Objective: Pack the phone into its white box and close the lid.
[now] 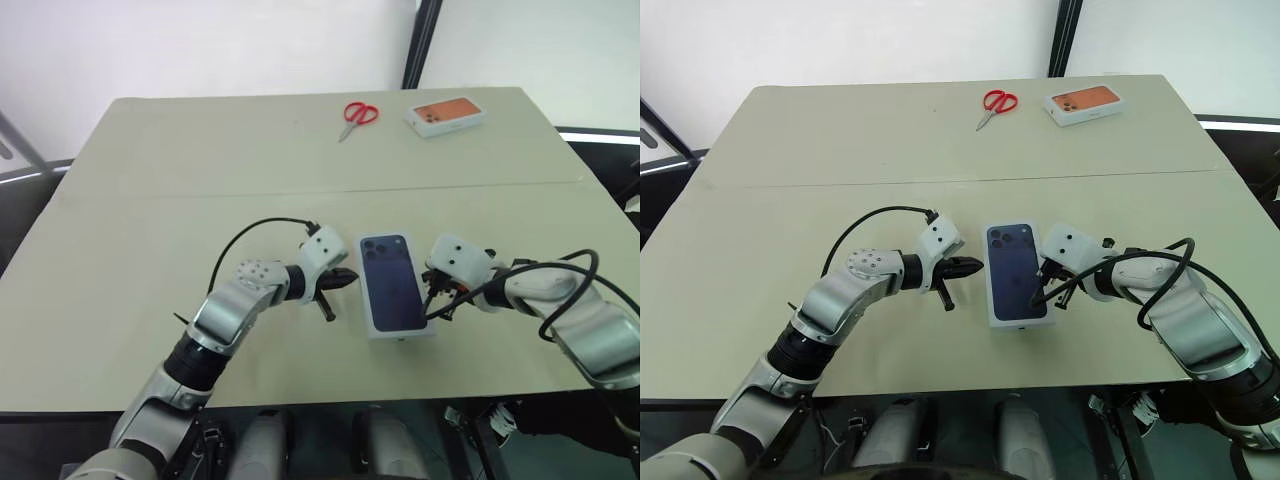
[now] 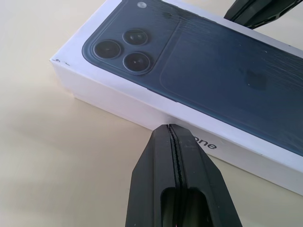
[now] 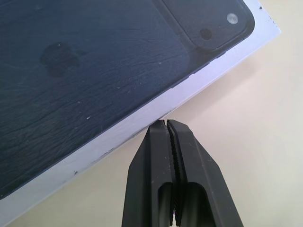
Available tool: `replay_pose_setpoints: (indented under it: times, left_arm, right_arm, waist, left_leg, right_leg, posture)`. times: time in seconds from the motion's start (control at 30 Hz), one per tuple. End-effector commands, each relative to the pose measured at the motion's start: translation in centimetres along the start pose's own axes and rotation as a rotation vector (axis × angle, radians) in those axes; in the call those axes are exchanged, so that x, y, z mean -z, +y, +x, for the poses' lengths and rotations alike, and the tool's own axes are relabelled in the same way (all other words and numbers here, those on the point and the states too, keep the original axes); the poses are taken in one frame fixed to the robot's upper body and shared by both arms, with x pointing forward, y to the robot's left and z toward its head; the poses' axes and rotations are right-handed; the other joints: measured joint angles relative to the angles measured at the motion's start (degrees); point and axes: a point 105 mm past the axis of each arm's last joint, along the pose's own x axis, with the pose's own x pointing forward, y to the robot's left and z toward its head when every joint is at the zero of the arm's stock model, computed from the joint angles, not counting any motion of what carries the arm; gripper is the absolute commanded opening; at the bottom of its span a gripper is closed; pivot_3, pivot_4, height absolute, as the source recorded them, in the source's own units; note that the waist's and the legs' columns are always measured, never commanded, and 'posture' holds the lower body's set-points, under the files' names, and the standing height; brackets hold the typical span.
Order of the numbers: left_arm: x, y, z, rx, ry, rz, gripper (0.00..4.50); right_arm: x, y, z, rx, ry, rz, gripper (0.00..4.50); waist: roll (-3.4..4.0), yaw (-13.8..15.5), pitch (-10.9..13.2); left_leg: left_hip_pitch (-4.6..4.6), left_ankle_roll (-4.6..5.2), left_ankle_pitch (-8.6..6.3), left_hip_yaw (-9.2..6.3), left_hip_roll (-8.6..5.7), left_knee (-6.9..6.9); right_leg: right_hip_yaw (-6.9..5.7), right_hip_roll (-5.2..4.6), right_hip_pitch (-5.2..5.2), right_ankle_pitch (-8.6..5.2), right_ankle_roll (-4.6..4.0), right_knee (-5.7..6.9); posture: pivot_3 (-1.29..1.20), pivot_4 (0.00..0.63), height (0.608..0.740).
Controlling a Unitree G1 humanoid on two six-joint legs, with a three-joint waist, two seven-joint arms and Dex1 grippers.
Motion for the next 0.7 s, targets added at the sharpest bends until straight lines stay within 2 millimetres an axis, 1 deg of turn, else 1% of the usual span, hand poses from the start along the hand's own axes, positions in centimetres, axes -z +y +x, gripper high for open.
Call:
replay_pose_setpoints:
  times: [0.03,0.07,0.13,0.2,0.27,0.37,0.43,0.47,0.53,0.57,0.63,0.7]
  left_arm:
    - [-1.1,0.2,-0.6,-0.003,-0.043,0.035,0.00]
    - [-1.1,0.5,-0.9,-0.012,-0.044,0.032,0.00]
    - [-1.4,1.9,-1.8,-0.066,-0.065,0.009,0.00]
    - [-2.2,3.2,-2.5,-0.105,-0.099,-0.012,0.00]
    - [-2.8,3.6,-2.7,-0.113,-0.122,-0.007,0.00]
    - [-4.3,3.5,-1.8,-0.107,-0.167,0.036,0.00]
    - [-4.9,3.5,-0.9,-0.104,-0.175,0.042,0.00]
    - [-5.0,3.4,-0.3,-0.102,-0.172,0.047,0.00]
    - [-5.2,2.9,1.3,-0.083,-0.145,0.082,0.00]
    - [-5.2,2.7,1.8,-0.075,-0.140,0.097,0.00]
    - [-5.0,2.1,2.7,-0.046,-0.114,0.090,0.00]
    - [-4.1,2.2,3.7,-0.051,-0.048,0.092,0.00]
  right_arm:
    - [-0.8,-0.3,-0.5,0.019,-0.028,-0.029,0.07]
    - [-0.6,-0.7,-0.7,0.031,-0.023,-0.030,0.07]
    - [-0.4,-2.0,-1.7,0.071,-0.019,-0.043,0.07]
    - [-0.6,-3.2,-2.8,0.092,-0.040,-0.057,0.07]
    - [-0.9,-3.3,-3.5,0.075,-0.067,-0.072,0.07]
    - [-1.4,-1.7,-4.4,-0.026,-0.117,-0.088,0.07]
    - [-1.5,-0.8,-4.5,-0.075,-0.129,-0.076,0.07]
    - [-1.4,0.0,-4.5,-0.111,-0.132,-0.076,0.07]
    - [-1.3,2.3,-4.4,-0.205,-0.139,-0.077,0.07]
    - [-1.3,3.0,-4.4,-0.227,-0.140,-0.075,0.07]
    - [-1.0,3.7,-4.1,-0.234,-0.133,-0.058,0.07]
    - [-0.3,4.0,-3.5,-0.219,-0.096,-0.047,0.07]
  waist:
    - [0.00,0.0,0.0]
    - [0.00,0.0,0.0]
    - [0.00,0.0,0.0]
    - [0.00,0.0,0.0]
    - [0.00,0.1,0.0]
    - [-0.01,0.5,0.0]
    - [-0.02,0.9,0.0]
    - [-0.02,1.2,0.0]
    - [-0.02,1.4,0.0]
    - [-0.02,1.4,0.0]
    - [-0.03,1.2,0.0]
    - [-0.02,1.1,0.0]
  left_leg:
    - [0.00,0.00,0.00,0.00,0.00,0.00]
    - [0.00,0.00,0.00,0.00,0.00,0.00]
    - [0.00,0.00,0.00,0.00,0.00,0.00]
    - [0.00,0.00,0.00,0.00,0.00,0.00]
    - [0.00,0.00,0.00,0.01,-0.01,0.01]
    - [0.00,0.00,0.00,-0.01,-0.01,0.01]
    - [0.01,0.00,0.00,-0.01,-0.03,0.04]
    - [0.00,0.00,0.00,0.00,-0.04,0.07]
    - [0.02,0.00,0.00,-0.01,-0.07,0.11]
    - [0.01,0.00,0.00,-0.02,-0.13,0.11]
    - [0.01,0.01,0.00,-0.01,-0.18,0.11]
    - [0.03,0.00,0.00,0.00,-0.18,0.11]
  right_leg:
    - [0.00,0.00,0.00,0.00,0.00,0.00]
    - [0.00,0.00,0.00,0.00,0.00,0.00]
    - [0.00,0.00,-0.01,0.00,0.00,0.00]
    - [0.00,0.00,-0.01,0.00,0.00,0.01]
    - [0.00,-0.01,0.00,0.00,0.00,0.01]
    - [-0.04,-0.01,0.05,0.00,0.01,-0.04]
    - [-0.05,-0.02,0.08,0.00,0.01,-0.05]
    - [-0.04,-0.03,0.10,0.00,0.01,-0.05]
    - [-0.05,-0.03,0.13,0.00,0.01,-0.04]
    - [-0.06,-0.03,0.15,0.00,0.02,-0.05]
    - [-0.05,-0.04,0.14,0.00,0.02,-0.05]
    - [-0.04,-0.03,0.13,0.00,0.02,-0.04]
  posture:
    - [0.00,0.150,0.740]
    - [0.00,0.150,0.740]
    - [0.00,0.150,0.740]
    - [0.00,0.150,0.740]
    - [0.00,0.150,0.740]
    - [0.00,0.150,0.740]
    - [0.00,0.150,0.740]
    - [0.00,0.150,0.740]
    - [0.00,0.150,0.740]
    - [0.00,0.150,0.740]
    - [0.00,0.150,0.740]
    - [0.00,0.150,0.740]
